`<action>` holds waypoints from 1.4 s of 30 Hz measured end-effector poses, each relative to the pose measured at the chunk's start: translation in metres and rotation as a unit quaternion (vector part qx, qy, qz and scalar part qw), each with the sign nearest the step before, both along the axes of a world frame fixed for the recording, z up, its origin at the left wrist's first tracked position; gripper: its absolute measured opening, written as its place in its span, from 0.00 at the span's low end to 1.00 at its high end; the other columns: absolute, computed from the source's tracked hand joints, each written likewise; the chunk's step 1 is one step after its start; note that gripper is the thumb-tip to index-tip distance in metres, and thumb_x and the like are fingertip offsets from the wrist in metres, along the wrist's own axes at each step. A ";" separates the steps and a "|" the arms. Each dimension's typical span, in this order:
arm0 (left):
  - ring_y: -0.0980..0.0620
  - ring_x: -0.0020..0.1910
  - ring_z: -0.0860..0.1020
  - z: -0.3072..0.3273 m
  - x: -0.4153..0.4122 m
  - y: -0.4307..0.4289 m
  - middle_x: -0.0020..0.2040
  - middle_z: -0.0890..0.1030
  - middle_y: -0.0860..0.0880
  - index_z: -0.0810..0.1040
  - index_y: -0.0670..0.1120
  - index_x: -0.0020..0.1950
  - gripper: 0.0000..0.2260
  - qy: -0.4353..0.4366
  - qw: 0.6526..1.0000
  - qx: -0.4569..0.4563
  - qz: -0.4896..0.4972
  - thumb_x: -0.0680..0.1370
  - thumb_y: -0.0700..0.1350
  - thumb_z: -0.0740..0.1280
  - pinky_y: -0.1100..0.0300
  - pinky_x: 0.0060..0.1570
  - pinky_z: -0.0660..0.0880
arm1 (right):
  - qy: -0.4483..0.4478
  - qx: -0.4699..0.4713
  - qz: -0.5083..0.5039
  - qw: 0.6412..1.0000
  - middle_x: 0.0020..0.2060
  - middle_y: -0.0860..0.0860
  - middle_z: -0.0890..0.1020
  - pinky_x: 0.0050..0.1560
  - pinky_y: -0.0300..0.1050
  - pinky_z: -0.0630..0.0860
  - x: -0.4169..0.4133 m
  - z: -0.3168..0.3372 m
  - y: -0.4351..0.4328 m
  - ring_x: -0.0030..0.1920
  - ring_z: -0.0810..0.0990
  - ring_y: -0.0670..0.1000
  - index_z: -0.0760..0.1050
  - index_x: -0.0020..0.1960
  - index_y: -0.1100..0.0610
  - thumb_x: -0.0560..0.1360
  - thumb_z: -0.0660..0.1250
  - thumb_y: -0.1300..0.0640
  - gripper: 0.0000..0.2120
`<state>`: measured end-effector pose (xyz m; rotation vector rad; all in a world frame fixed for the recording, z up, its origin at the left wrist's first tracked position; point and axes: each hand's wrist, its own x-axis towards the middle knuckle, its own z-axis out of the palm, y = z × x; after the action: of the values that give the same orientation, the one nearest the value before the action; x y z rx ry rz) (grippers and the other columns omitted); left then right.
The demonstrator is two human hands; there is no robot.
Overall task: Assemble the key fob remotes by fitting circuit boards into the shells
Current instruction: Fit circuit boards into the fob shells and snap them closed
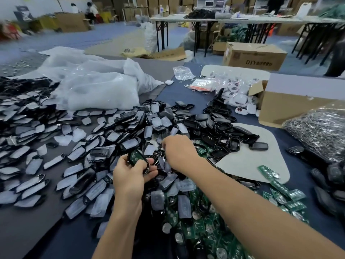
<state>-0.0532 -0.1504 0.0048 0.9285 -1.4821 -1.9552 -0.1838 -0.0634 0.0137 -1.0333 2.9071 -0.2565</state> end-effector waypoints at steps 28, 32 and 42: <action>0.51 0.30 0.71 0.007 0.036 0.092 0.33 0.77 0.46 0.82 0.43 0.43 0.11 -0.017 0.939 0.037 -0.342 0.73 0.49 0.66 0.62 0.29 0.72 | -0.372 -0.561 -0.317 0.669 0.39 0.57 0.88 0.40 0.44 0.77 0.127 0.019 0.155 0.34 0.79 0.50 0.84 0.53 0.55 0.76 0.71 0.69 0.13; 0.54 0.27 0.66 0.011 0.037 0.099 0.28 0.71 0.51 0.77 0.51 0.30 0.09 -0.025 0.938 -0.029 -0.345 0.69 0.46 0.73 0.64 0.27 0.65 | -0.333 -0.546 -0.324 0.697 0.38 0.55 0.88 0.35 0.38 0.77 0.131 0.019 0.160 0.33 0.82 0.48 0.86 0.49 0.52 0.76 0.72 0.67 0.12; 0.65 0.36 0.80 0.010 0.051 0.111 0.38 0.82 0.66 0.82 0.62 0.41 0.09 0.023 0.885 -0.411 -0.217 0.67 0.47 0.74 0.76 0.36 0.71 | -0.560 -0.581 -0.331 0.490 0.44 0.61 0.87 0.40 0.50 0.84 0.147 0.018 0.168 0.40 0.86 0.57 0.80 0.54 0.65 0.74 0.71 0.45 0.22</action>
<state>-0.0018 -0.0394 0.0150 0.1724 -2.3413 -1.3158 -0.0372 0.1047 0.0318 0.4743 1.3406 -2.0556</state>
